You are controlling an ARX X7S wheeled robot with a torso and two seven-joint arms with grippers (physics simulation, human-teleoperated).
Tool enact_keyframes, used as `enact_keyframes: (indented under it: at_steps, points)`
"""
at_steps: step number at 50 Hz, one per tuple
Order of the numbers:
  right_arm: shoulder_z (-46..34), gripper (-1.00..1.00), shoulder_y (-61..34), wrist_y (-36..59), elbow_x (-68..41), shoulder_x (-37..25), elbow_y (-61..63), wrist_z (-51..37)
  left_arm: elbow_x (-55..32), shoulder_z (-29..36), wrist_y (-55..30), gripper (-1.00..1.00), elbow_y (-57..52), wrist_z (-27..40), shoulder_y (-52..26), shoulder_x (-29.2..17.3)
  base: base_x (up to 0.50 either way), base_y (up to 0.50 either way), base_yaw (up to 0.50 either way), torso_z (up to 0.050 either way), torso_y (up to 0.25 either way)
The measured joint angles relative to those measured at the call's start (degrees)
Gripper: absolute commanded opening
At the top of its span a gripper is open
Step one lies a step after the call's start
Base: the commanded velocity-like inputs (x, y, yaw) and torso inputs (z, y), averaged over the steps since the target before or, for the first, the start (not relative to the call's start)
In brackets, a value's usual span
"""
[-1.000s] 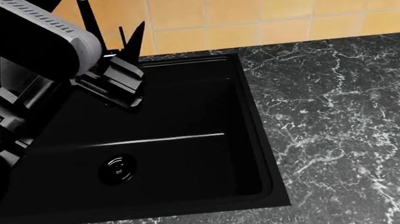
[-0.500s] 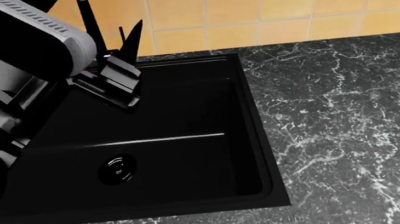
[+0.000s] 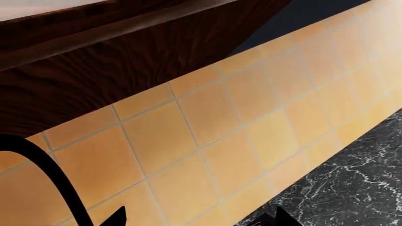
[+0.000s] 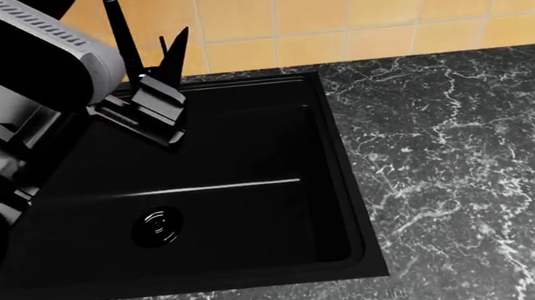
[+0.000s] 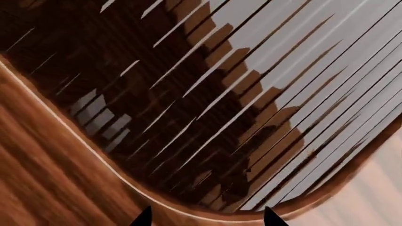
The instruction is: Pick the chili pepper, potato from the counter and place them in the cabinet. Then close the cabinet.
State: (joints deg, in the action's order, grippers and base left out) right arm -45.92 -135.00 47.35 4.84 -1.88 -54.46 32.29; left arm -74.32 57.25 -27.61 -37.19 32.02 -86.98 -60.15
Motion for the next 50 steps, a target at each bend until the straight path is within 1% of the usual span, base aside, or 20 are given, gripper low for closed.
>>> enact_keyframes:
  at_steps: [6, 16, 22, 28, 35, 50]
  points:
    - [-4.4, 1.00, 0.0, 0.6, 0.8, 0.6, 1.2, 0.1, 0.2, 0.0, 0.0, 1.00, 0.0, 0.0, 0.2, 0.1, 0.01, 0.00, 0.00, 0.000, -0.010]
    - [-15.3, 1.00, 0.0, 1.8, -0.2, 1.4, 3.9, -1.0, 0.1, -0.1, -0.1, 1.00, 0.0, 0.0, 0.2, 0.1, 0.00, 0.00, 0.00, 0.000, -0.011]
    - [-21.8, 1.00, 0.0, 3.7, -1.8, 1.9, 5.6, -1.8, 0.1, -0.1, -0.1, 1.00, 0.0, 0.0, 0.3, 0.1, 0.00, 0.00, 0.00, 0.000, -0.012]
    - [-26.7, 1.00, 0.0, 6.3, -3.6, 1.9, 7.8, -2.0, 0.2, -0.2, -0.1, 1.00, 0.0, -0.1, 0.4, 0.0, 0.00, 0.00, 0.00, 0.000, -0.012]
    - [-29.8, 1.00, 0.0, 8.9, -4.3, 1.9, 10.1, -2.2, 0.2, -0.3, -0.1, 1.00, 0.0, -0.3, 0.5, -0.1, 0.00, 0.00, 0.00, 0.000, -0.012]
    - [-33.3, 1.00, 0.0, 13.5, -7.0, 1.9, 13.5, -4.5, 0.7, -0.3, 0.4, 1.00, 0.0, -0.3, 1.4, -0.2, 0.01, 0.00, 0.00, 0.000, -0.012]
